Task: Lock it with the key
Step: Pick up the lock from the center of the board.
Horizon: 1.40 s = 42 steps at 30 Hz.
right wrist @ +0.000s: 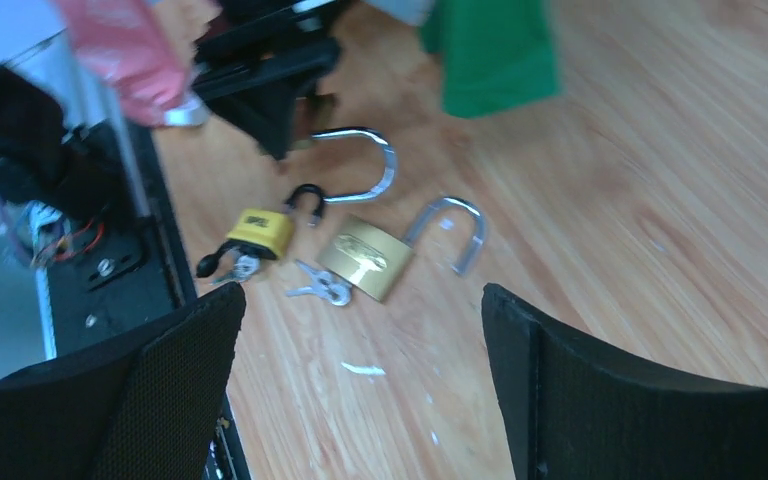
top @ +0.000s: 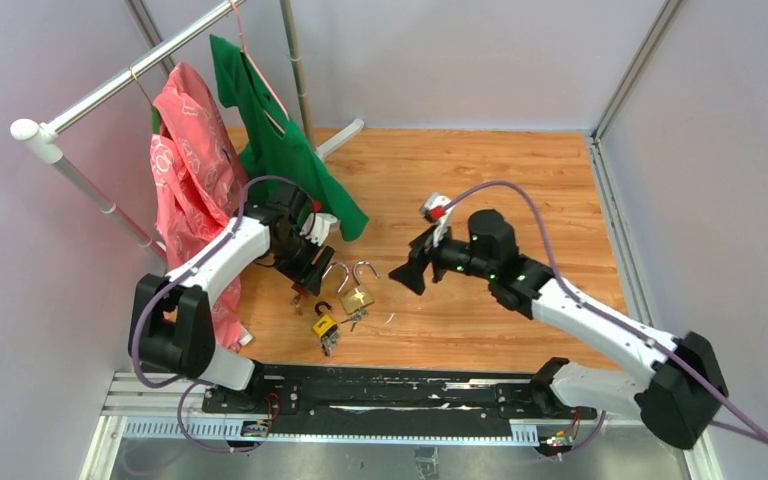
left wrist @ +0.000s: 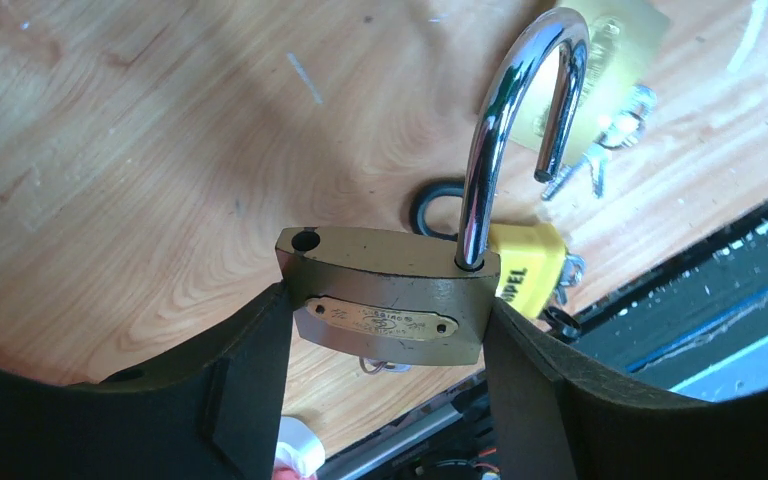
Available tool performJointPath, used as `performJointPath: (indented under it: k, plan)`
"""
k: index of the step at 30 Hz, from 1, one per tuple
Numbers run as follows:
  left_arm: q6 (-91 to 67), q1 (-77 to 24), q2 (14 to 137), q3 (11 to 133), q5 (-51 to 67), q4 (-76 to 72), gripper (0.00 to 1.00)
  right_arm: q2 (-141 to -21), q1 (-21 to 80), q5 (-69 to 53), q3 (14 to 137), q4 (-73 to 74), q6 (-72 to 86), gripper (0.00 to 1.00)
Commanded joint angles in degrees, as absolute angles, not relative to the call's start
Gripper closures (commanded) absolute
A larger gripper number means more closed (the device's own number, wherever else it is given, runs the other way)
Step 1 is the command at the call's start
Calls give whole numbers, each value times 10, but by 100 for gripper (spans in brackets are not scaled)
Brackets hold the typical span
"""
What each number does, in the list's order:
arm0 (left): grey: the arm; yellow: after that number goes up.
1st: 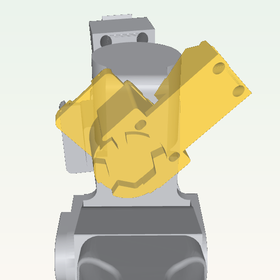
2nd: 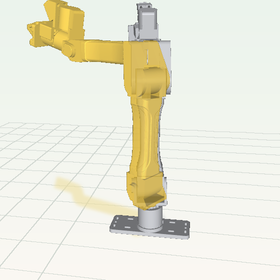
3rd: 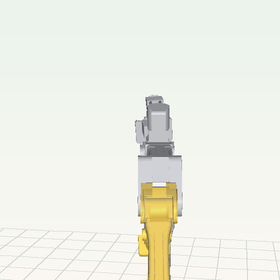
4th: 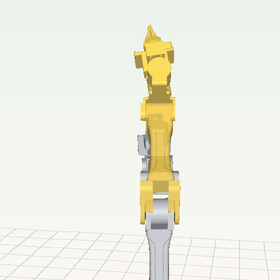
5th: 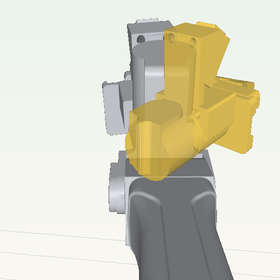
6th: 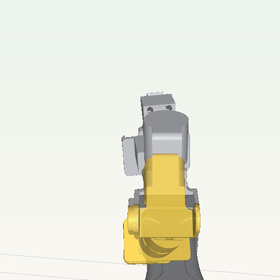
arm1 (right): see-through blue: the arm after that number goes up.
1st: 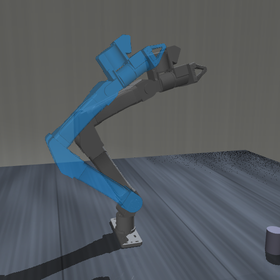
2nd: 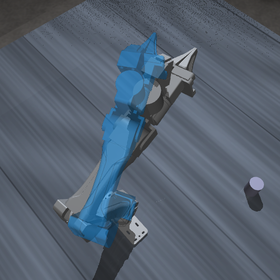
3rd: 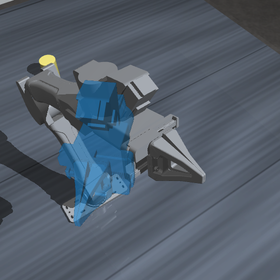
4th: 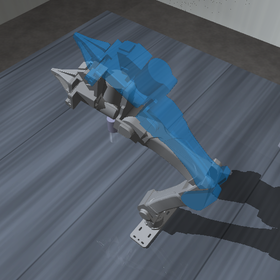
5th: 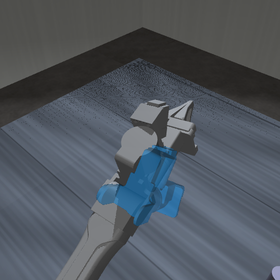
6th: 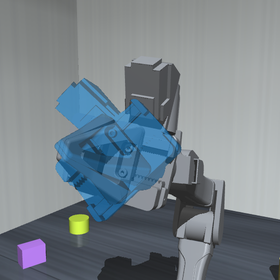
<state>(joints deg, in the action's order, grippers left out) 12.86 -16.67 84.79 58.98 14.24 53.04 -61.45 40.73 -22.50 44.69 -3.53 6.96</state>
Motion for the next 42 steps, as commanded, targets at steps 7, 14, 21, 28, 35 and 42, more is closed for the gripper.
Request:
performJointPath:
  k: [7,14,21,28,35,42]
  plan:
    - [240,-169,739,575,263,562,100,-863,488,-400,517,-273,-69,13]
    - [248,-176,719,571,279,562,100,-981,489,-434,603,-227,-29,19]
    - [256,-177,709,568,288,562,100,-1010,489,-460,632,-170,-42,42]
    - [265,-178,698,569,298,563,100,-1013,489,-492,646,-134,-51,100]
    - [295,-178,684,572,329,579,64,-967,488,-484,627,-173,39,100]
    - [320,-178,640,606,259,585,52,-891,488,-370,545,-247,222,100]
